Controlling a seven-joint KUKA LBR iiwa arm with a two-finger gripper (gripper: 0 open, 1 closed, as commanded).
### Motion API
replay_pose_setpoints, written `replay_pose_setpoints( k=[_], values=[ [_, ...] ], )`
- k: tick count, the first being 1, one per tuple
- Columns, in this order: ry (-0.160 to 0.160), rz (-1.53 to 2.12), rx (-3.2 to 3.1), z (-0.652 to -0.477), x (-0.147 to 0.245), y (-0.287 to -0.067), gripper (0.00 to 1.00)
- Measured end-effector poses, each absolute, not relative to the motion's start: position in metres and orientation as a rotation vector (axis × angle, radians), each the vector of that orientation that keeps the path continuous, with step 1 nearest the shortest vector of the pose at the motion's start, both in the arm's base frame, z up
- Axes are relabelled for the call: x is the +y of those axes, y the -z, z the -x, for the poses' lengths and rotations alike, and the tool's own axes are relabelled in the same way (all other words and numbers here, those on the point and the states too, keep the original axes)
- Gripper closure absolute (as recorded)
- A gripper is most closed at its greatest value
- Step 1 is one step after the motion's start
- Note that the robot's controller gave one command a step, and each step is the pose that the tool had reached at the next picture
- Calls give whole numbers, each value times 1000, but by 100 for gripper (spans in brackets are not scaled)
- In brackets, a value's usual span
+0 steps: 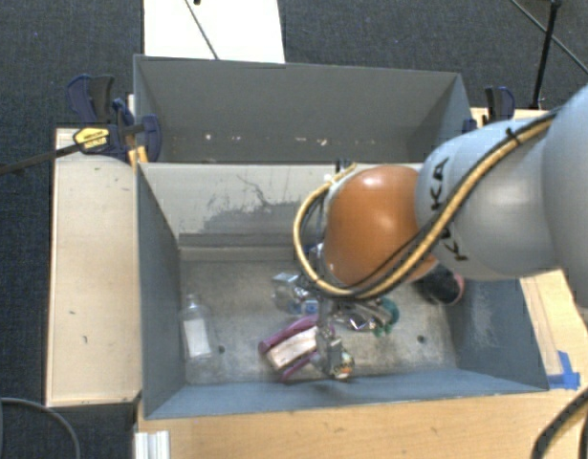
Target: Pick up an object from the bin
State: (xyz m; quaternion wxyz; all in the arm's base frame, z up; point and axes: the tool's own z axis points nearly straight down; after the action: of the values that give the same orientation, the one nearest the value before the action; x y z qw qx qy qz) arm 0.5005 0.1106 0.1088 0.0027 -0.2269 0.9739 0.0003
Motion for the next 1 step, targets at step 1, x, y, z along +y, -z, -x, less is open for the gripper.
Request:
replay_pose_setpoints(
  k=[1],
  values=[
    [0,928,3002,-504,108,-69,0]
  ],
)
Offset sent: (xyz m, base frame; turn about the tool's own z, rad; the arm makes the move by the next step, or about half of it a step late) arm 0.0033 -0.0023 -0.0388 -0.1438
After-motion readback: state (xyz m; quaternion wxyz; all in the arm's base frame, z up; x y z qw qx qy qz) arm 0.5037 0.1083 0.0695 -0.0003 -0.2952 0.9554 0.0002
